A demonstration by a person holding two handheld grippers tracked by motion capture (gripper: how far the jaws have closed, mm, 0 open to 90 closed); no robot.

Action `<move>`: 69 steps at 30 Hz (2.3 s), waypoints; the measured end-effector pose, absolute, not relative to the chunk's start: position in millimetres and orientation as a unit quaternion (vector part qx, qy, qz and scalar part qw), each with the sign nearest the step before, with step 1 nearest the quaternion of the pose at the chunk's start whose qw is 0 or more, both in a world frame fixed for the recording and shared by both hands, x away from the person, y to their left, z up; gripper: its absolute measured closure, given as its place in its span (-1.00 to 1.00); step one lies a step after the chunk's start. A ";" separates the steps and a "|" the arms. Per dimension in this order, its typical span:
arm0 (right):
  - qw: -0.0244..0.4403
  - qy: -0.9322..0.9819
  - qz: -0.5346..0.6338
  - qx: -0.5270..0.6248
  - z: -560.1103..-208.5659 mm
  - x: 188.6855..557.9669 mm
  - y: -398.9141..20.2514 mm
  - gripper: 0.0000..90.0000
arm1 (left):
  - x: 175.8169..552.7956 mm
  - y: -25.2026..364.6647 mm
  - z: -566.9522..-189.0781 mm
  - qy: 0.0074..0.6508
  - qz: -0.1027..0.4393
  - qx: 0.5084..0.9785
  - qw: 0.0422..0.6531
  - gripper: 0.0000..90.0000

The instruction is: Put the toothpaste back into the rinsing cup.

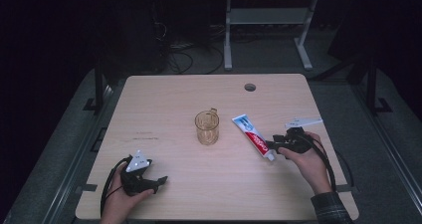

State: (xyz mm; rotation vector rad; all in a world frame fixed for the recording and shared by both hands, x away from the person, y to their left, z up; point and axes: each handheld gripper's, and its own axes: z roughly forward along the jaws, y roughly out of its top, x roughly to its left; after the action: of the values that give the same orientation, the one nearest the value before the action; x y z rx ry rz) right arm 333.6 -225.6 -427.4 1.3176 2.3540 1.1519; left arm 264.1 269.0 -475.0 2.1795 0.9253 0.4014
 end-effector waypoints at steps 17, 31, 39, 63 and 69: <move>0.130 0.795 0.372 0.461 -422.8 364.7 -205.5 0.07 | 264.1 269.0 -475.0 0.358 0.155 0.847 0.362 -0.71; 0.133 0.799 0.358 0.464 -413.5 387.7 -186.3 0.00 | 264.0 268.9 -475.0 0.356 0.154 0.848 0.362 -0.71; 0.126 0.802 0.352 0.467 -411.4 403.1 -179.4 -0.03 | 264.0 268.9 -474.9 0.355 0.154 0.848 0.362 -0.71; 0.089 0.816 0.316 0.476 -440.6 439.6 -153.6 -0.09 | 263.7 268.7 -474.9 0.350 0.152 0.850 0.362 -0.71; 0.084 0.824 0.304 0.471 -447.5 440.8 -147.4 -0.11 | 263.7 268.6 -474.9 0.350 0.152 0.850 0.363 -0.71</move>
State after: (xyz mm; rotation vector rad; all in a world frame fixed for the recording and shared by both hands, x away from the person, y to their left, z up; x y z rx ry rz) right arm 440.8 -147.4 -447.5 1.4061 2.4578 0.9066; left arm 263.7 268.6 -474.9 2.1890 0.9010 0.3915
